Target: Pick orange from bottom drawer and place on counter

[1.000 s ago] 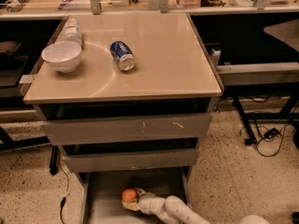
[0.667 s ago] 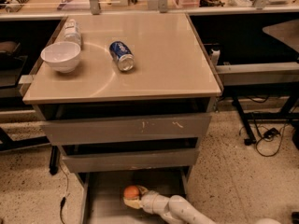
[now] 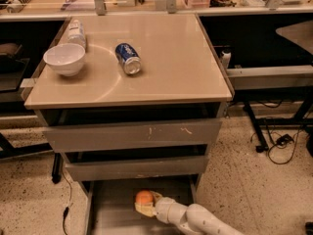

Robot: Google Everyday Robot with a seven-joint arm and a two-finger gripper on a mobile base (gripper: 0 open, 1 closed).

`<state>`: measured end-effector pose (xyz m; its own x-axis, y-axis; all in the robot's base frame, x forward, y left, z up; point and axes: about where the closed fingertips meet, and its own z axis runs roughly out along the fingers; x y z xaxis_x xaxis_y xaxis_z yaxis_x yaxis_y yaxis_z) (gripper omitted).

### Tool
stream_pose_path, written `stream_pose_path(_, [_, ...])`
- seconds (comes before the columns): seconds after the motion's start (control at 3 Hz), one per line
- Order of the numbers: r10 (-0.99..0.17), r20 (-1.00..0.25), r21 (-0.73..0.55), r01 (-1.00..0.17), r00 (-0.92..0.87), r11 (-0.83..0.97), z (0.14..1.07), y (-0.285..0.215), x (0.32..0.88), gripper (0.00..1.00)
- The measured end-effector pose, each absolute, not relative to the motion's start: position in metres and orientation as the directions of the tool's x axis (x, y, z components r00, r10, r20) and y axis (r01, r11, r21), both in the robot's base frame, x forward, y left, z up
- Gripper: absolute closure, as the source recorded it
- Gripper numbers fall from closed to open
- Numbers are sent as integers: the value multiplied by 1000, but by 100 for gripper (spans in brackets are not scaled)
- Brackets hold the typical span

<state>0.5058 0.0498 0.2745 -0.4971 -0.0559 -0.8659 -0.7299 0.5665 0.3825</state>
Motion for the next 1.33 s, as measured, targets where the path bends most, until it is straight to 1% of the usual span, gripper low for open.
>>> stream_pose_path(0.33, [-50,-858,391,-713,-511,581,314,35,503,100])
stream_pose_path(0.67, [-70,-855,378,-710,-514,595,358,21,505,100])
stream_pose_path(1.0, [-107,-863,337,-721,-493,605,403,10,511,100])
stream_pose_path(1.33, [-107,-863,337,-721,-493,605,403,10,511,100])
